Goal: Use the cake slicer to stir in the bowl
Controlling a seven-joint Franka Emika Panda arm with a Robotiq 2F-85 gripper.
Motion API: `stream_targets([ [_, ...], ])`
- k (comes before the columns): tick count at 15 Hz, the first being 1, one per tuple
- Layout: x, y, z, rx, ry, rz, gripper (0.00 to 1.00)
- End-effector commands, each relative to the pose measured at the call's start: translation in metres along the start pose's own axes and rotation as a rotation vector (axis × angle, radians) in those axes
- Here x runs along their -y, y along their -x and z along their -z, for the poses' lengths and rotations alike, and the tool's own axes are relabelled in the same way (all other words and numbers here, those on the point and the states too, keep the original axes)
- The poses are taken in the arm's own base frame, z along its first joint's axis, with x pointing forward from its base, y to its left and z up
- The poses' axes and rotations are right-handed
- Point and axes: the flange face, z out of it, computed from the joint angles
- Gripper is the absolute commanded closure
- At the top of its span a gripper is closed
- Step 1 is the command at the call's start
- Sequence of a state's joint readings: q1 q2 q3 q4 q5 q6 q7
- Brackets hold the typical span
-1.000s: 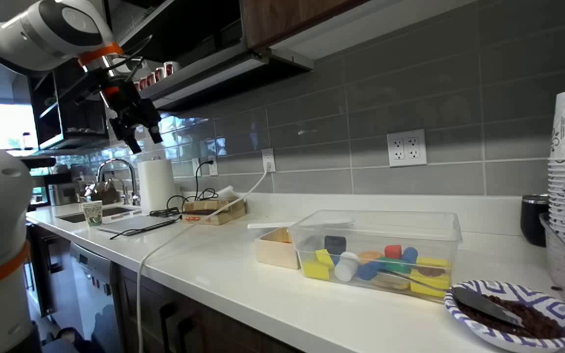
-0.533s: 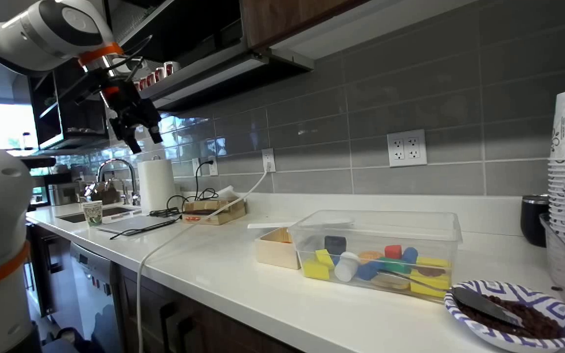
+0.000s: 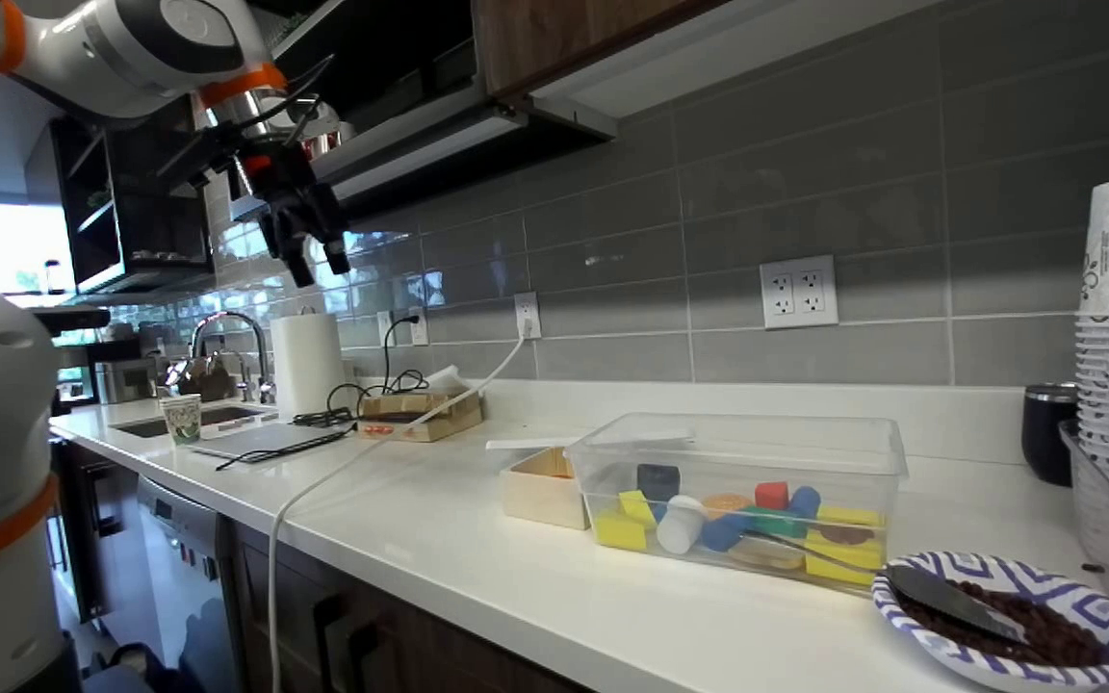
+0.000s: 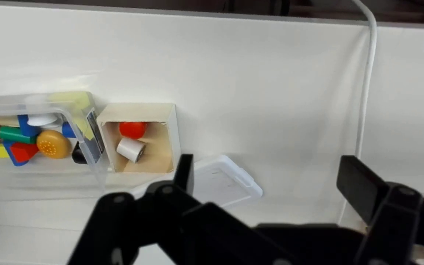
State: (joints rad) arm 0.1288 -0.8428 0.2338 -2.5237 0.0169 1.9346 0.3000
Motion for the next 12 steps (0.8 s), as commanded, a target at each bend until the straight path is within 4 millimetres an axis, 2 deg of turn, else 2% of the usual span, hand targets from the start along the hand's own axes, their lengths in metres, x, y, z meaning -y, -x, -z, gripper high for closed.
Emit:
stream_targets([
  [1,-0.054,-0.005,0.0,-0.023,-0.072,-0.182,0.0],
  [5,-0.124,-0.003,0.001,-0.039,-0.114,-0.373,0.0],
  [9,-0.19,0.011,0.003,-0.075,-0.142,-0.565,0.0],
  [12,-0.243,0.018,-0.004,-0.103,-0.174,-0.712,0.0],
])
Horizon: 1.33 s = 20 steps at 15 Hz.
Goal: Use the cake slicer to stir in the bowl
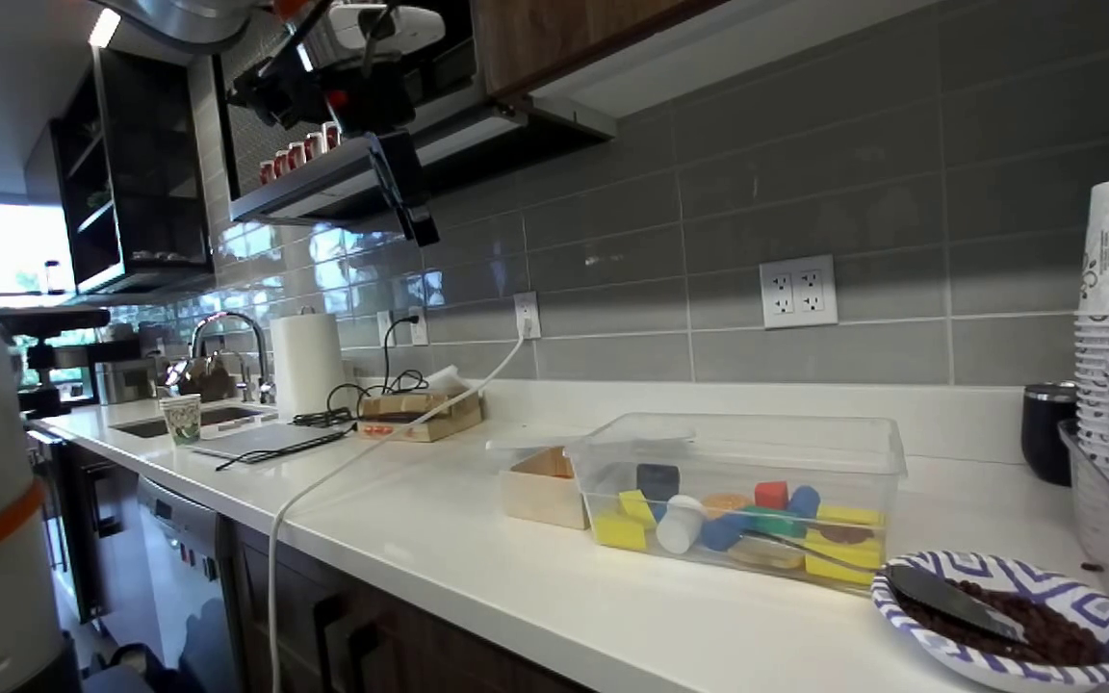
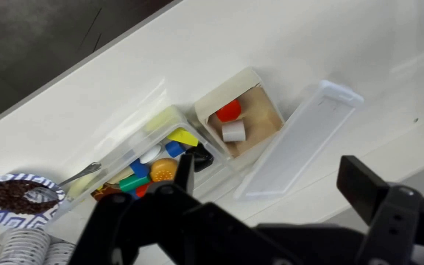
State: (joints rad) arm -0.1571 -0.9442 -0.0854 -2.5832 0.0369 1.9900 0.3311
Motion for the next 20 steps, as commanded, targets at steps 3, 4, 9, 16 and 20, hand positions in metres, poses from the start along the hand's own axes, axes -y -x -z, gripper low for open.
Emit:
stream_targets([
  [3,-0.081,-0.032,-0.008,-0.081,-0.099,-0.283,0.0],
  [4,-0.096,-0.04,-0.013,-0.095,-0.111,-0.334,0.0],
  [9,-0.146,-0.075,-0.045,-0.166,-0.114,-0.544,0.0],
  [16,-0.189,-0.101,-0.113,-0.102,0.001,-0.713,0.0],
  [20,-0.228,-0.105,-0.142,-0.039,0.065,-0.813,0.0],
])
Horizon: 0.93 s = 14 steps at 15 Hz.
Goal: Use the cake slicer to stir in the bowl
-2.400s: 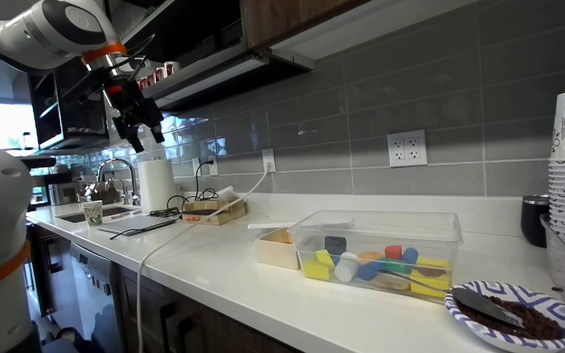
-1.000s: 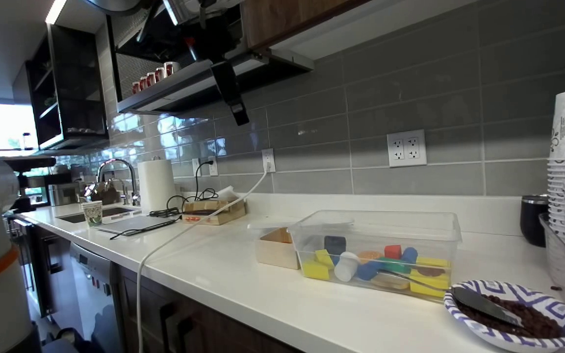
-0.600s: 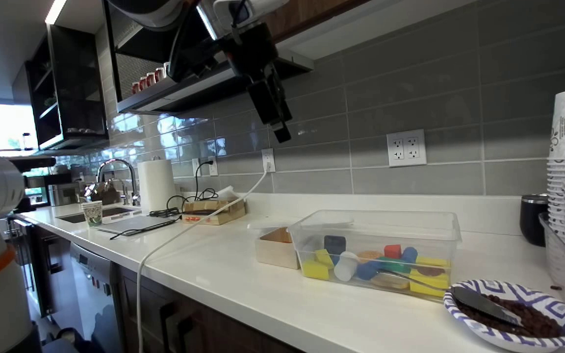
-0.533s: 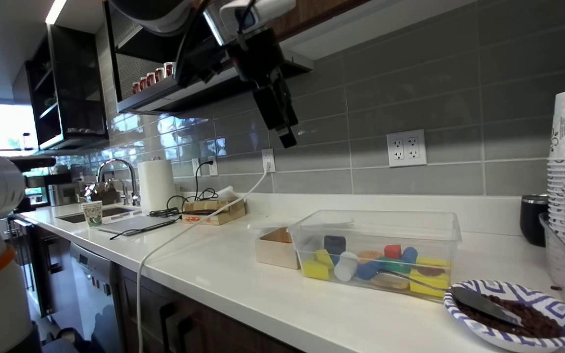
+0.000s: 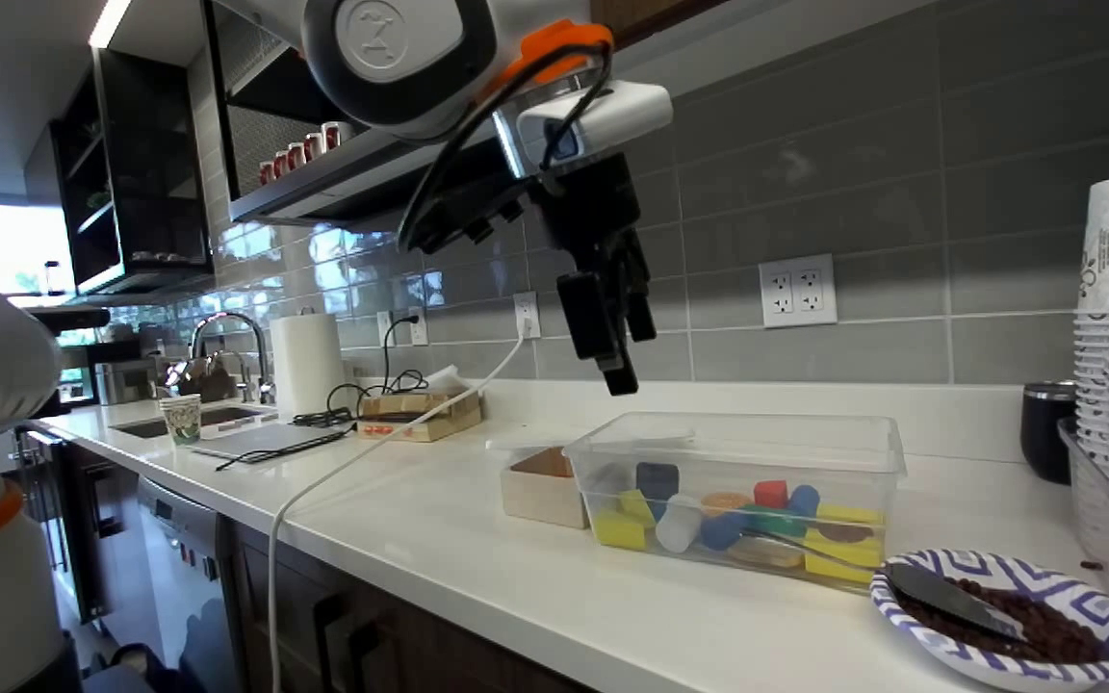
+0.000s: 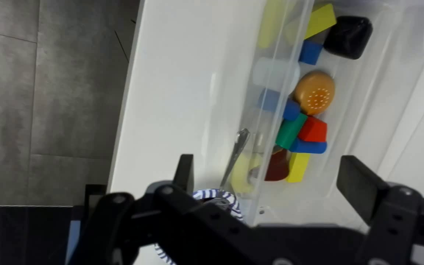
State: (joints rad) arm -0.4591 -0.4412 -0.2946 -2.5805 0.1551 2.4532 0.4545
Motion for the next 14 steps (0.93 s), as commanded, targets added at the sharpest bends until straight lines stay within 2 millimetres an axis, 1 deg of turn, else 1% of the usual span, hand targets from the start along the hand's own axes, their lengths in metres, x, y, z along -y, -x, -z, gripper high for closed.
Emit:
stream_targets([
  [1,-0.017,-0.033,-0.022,0.007,0.052,-0.098,0.0],
  [2,-0.031,-0.042,-0.033,0.009,0.064,-0.12,0.0],
  [5,-0.039,-0.051,-0.045,0.017,0.081,-0.167,0.0],
  [7,-0.036,-0.051,-0.053,0.023,0.093,-0.185,0.0],
  [10,-0.018,-0.044,-0.06,0.036,0.079,-0.19,0.0],
  [11,-0.026,-0.05,-0.073,0.035,0.08,-0.195,0.0],
  [12,-0.023,-0.051,-0.078,0.038,0.078,-0.203,0.0],
  [14,-0.022,-0.057,-0.088,0.032,0.083,-0.223,0.0],
])
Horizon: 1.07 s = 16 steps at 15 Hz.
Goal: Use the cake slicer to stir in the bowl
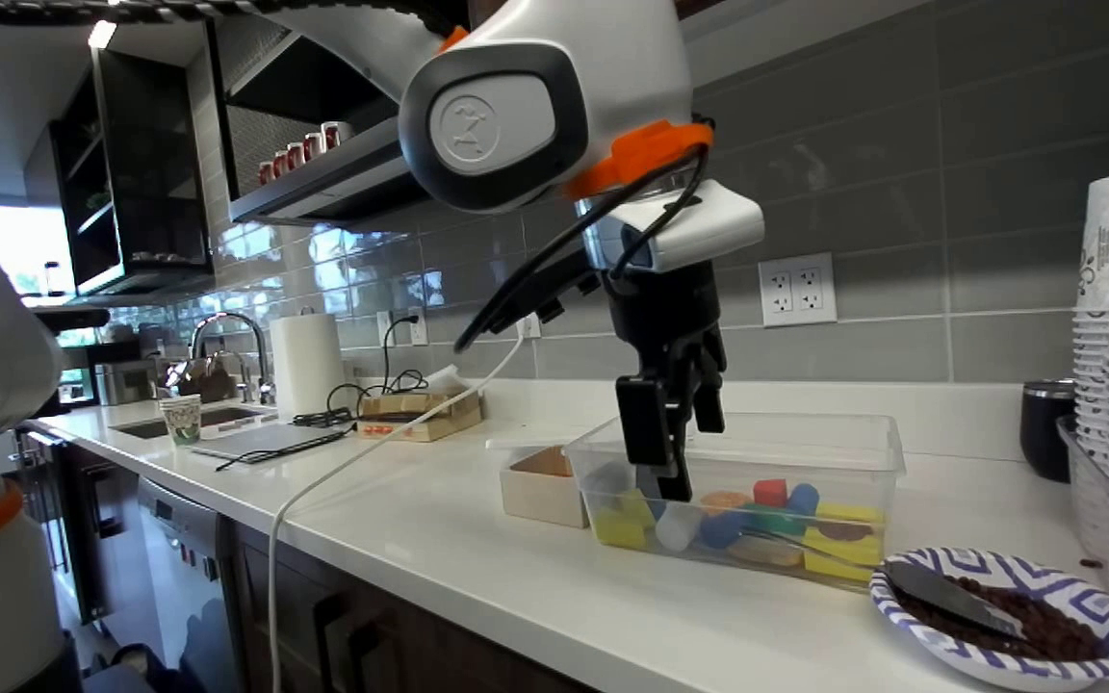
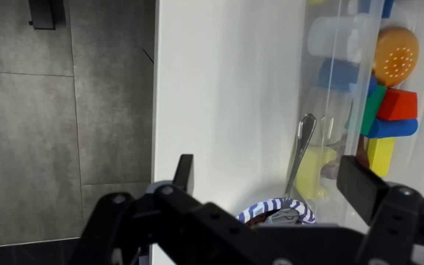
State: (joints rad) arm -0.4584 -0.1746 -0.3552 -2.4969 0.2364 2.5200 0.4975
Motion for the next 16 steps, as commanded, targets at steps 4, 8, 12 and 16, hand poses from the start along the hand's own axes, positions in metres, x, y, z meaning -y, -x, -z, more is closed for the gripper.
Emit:
stream_targets([
  [4,0.01,-0.026,-0.034,-0.006,0.009,-0.077,0.0],
  [8,0.017,-0.031,-0.046,0.002,0.011,-0.091,0.0],
  [12,0.021,-0.037,-0.055,0.015,-0.001,-0.105,0.0],
  [16,0.023,-0.042,-0.067,0.045,-0.012,-0.106,0.0],
])
